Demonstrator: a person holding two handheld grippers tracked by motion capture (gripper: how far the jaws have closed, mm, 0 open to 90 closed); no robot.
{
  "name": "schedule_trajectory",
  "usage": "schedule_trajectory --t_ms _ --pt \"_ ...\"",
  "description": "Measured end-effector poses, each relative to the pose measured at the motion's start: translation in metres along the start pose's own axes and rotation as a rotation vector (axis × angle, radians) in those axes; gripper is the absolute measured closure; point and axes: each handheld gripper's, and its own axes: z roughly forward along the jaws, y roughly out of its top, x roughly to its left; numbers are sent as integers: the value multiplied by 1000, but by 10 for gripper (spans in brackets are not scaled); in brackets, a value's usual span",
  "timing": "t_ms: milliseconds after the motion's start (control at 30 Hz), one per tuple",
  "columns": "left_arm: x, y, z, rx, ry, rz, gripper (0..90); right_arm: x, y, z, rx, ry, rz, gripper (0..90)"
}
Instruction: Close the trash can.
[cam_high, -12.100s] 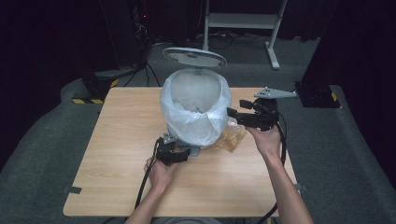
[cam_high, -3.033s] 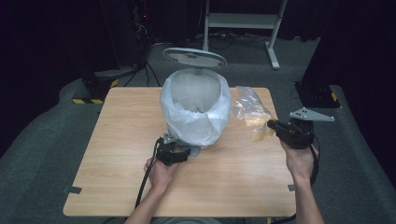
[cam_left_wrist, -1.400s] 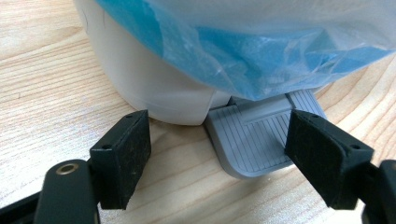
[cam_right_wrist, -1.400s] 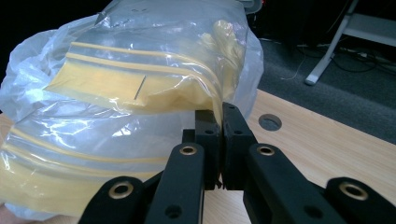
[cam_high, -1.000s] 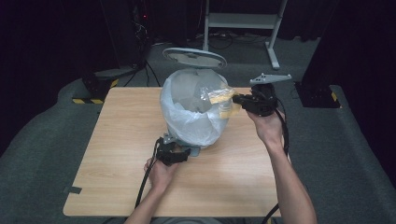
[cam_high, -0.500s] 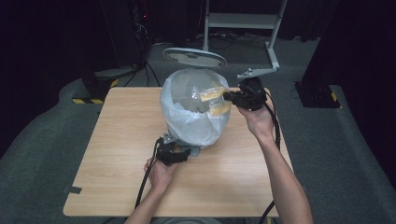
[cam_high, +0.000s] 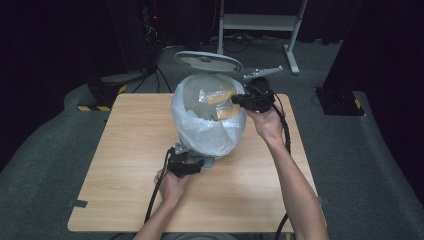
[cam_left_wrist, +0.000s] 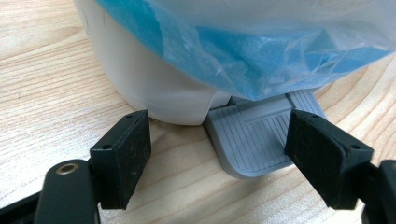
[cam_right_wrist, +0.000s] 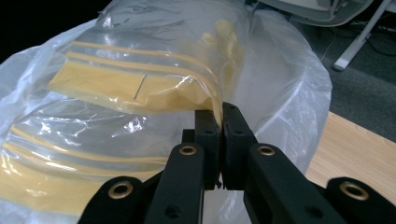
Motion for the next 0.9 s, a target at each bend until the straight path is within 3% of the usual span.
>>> schedule_trajectory --t_ms 567,633,767,900 --pt "0 0 0 -1 0 0 224 9 14 26 66 -21 -32 848" --pt "0 0 0 -1 0 0 224 10 16 31 86 -16 -34 809" --pt "0 0 0 -1 -1 0 225 13 16 39 127 -17 -26 644" --pt "0 0 0 -1 0 0 225 12 15 39 138 -11 -26 517"
